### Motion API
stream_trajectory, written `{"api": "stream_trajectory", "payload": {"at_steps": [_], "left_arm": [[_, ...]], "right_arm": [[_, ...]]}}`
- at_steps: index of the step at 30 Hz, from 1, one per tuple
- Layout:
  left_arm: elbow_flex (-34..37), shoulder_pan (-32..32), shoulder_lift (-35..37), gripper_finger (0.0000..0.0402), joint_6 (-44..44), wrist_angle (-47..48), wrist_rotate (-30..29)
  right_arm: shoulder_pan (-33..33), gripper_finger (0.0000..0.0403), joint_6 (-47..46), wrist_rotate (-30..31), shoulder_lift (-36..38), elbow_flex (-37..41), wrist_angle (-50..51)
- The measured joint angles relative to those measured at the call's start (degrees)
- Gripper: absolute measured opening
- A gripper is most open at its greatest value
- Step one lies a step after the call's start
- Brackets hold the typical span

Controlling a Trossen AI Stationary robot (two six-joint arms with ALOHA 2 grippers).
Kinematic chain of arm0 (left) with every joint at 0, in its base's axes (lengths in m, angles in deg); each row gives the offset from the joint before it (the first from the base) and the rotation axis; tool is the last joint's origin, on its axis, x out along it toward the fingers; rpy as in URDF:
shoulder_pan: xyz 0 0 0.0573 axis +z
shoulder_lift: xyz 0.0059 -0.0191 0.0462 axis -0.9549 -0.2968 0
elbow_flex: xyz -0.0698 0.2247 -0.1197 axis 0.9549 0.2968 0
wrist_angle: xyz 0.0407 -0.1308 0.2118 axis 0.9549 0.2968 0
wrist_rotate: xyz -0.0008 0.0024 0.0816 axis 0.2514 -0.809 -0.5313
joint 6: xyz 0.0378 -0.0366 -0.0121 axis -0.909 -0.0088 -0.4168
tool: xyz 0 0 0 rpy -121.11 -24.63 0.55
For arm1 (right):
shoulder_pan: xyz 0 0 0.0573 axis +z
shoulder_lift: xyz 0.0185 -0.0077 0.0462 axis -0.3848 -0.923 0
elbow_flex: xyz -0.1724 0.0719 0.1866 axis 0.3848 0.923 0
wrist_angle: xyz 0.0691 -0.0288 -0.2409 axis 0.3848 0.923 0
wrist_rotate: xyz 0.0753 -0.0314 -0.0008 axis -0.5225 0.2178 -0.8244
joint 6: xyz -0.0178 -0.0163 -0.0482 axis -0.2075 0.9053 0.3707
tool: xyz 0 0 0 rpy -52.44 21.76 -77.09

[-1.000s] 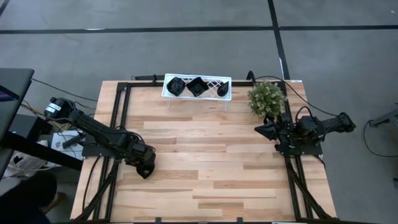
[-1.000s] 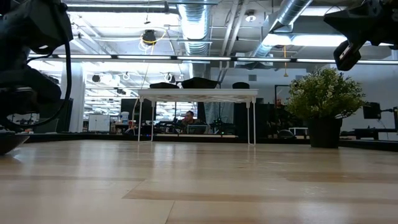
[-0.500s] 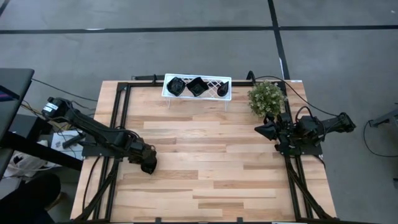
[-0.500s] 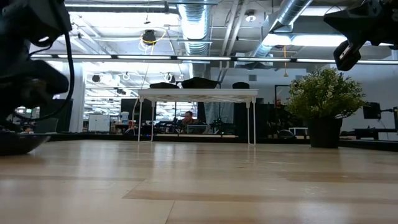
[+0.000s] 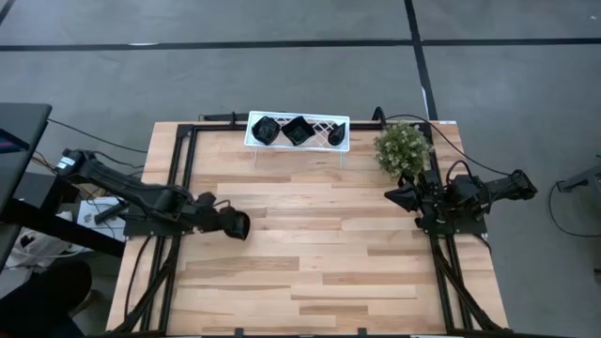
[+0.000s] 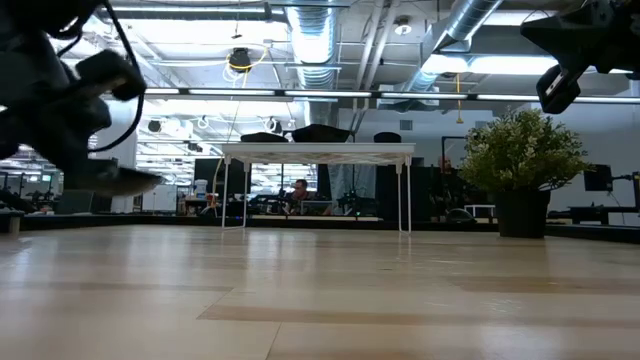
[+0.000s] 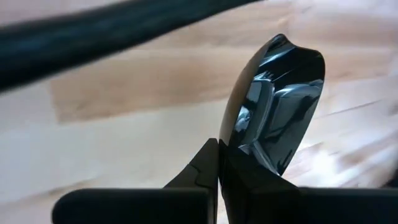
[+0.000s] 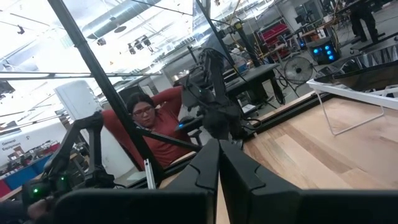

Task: Pick & Place Mini shaped plates
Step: Stack the black leaf shaped plate on top of the black leaf shaped plate on the shelf

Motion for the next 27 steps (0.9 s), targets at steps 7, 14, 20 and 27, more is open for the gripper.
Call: {"api": "stream_trajectory", "payload": {"at_steps": [7,14,20,27], "left_arm": [[0.0,3.0,3.7,0.0006,-7.2,-8.0,-7.4],[-2.8,13.0,2.3,0.0006,-20.3,-16.3,-7.7],[-9.0,22.7,-0.2,0.0005,-32.7,-17.1,-6.9],[-16.9,34.1,-5.3,0.0005,-46.6,-17.4,-2.9]], "right_arm": [[0.0,0.0007,0.0,0.0,0.0,0.0,0.0],[0.0,0.0007,0.0,0.0,0.0,0.0,0.0],[0.0,0.0007,0.0,0.0,0.0,0.0,-0.1],[0.0,0.0007,0.0,0.0,0.0,0.0,0.0]]}}
